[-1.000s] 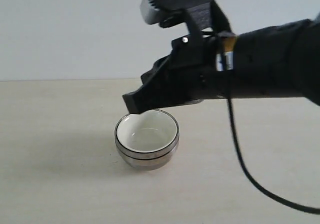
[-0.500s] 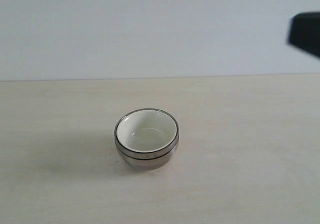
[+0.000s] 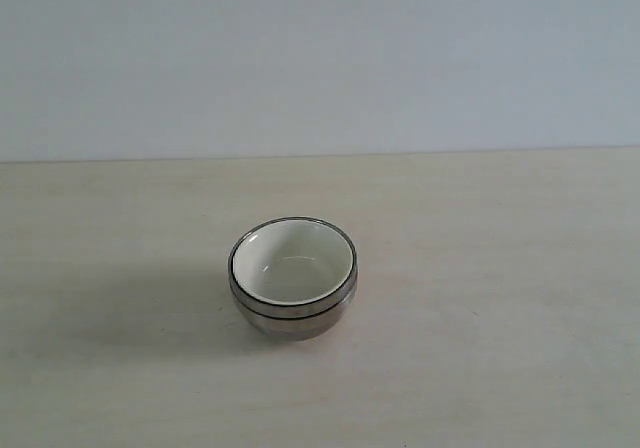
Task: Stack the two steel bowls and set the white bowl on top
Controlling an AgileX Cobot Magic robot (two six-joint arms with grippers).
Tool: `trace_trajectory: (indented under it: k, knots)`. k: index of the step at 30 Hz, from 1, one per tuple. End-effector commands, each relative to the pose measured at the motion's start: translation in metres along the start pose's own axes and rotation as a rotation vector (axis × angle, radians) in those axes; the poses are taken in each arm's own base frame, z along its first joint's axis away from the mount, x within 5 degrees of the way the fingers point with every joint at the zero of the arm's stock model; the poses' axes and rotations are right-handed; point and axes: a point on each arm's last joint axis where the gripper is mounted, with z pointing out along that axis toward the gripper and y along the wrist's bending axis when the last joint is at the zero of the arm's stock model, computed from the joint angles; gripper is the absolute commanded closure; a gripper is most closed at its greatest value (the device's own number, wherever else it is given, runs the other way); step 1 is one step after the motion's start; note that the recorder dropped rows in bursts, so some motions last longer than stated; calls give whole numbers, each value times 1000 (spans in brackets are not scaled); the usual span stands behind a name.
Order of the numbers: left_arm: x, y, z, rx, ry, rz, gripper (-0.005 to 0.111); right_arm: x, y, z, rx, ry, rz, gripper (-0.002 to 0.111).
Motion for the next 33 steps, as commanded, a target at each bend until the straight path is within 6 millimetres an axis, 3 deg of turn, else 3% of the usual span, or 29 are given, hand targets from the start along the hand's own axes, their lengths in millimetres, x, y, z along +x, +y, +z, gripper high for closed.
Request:
trace_trajectory:
  k: [1, 9, 13, 18, 29, 33]
  knots:
    - [0, 0, 0, 5, -9, -4, 103, 9, -4, -3, 221, 89, -38, 108]
    - [0, 0, 0, 5, -9, -4, 103, 11, 2, -3, 489, 68, -118, 108]
    - [0, 0, 0, 5, -9, -4, 103, 23, 3, 4, 461, 35, -68, 108]
    - [0, 0, 0, 5, -9, -4, 103, 54, 1, 14, 398, -10, 53, 108]
    - [0, 0, 0, 5, -9, -4, 103, 159, -6, 13, 365, 90, 121, 108]
    - [0, 0, 0, 5, -9, -4, 103, 166, -8, 11, 391, 156, 159, 108]
